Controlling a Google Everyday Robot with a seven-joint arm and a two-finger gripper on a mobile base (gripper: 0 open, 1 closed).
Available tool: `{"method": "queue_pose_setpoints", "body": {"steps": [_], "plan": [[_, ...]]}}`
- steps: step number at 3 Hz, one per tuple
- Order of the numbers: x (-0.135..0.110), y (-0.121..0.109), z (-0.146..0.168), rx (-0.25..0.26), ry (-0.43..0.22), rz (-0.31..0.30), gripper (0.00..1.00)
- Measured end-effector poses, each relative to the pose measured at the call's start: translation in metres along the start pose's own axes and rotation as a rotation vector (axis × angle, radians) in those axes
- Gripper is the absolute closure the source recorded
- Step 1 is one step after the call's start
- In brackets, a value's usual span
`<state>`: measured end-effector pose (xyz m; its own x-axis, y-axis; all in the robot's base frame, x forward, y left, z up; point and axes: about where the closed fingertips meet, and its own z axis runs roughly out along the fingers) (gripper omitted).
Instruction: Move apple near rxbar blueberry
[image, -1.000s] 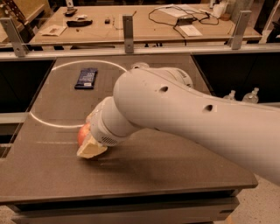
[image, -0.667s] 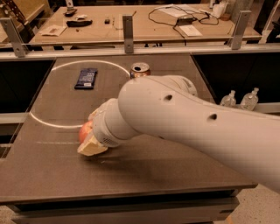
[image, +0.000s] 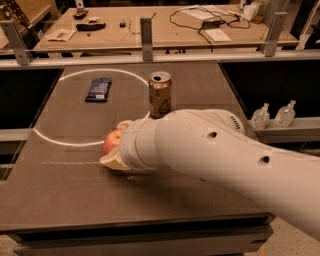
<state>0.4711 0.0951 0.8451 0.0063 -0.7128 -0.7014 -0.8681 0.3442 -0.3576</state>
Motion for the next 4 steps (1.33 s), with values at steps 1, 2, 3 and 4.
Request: {"method": "queue_pose_setpoints", "body": {"steps": [1, 2, 3, 4], "plan": [[-0.013, -0.016, -0.002, 0.066, -0.048, -0.001, 1.0], [-0.013, -0.016, -0.002, 0.066, -0.048, -0.001, 1.0], [-0.027, -0.021, 0.006, 0.086, -0.105, 0.015, 1.0], [-0.044, -0.032, 0.017, 0.116, -0.183, 0.034, 1.0]]}}
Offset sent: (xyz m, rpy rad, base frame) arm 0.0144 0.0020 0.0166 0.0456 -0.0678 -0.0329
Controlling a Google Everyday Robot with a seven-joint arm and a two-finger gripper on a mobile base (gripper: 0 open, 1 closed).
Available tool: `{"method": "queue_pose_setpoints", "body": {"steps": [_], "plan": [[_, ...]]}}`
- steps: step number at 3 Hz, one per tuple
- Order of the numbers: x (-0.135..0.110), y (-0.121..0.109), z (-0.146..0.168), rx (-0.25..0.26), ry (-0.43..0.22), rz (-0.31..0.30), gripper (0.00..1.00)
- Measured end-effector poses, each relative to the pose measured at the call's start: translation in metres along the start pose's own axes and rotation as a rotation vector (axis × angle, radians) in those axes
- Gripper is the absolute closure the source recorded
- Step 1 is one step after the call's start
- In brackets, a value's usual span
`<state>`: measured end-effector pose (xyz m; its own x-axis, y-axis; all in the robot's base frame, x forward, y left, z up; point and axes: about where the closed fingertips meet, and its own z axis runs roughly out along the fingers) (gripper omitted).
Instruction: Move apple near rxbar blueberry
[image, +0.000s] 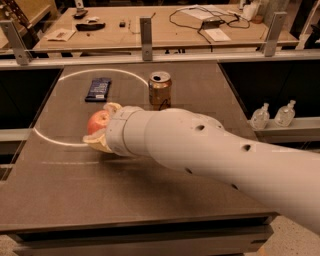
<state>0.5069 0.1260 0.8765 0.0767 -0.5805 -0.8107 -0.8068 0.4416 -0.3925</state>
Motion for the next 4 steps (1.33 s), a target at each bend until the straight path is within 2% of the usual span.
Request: {"method": "queue_pose_setpoints", "body": {"steps": [1, 2, 3, 4], "plan": [[-0.011, -0.015, 0.009, -0.013, -0.027, 0.004, 0.84], [-0.001, -0.009, 0.017, -0.134, 0.019, 0.02, 0.61], [-0.001, -0.011, 0.024, -0.259, 0.053, 0.007, 0.37], [0.001, 0.003, 0.016, -0.329, 0.083, -0.002, 0.14]]}}
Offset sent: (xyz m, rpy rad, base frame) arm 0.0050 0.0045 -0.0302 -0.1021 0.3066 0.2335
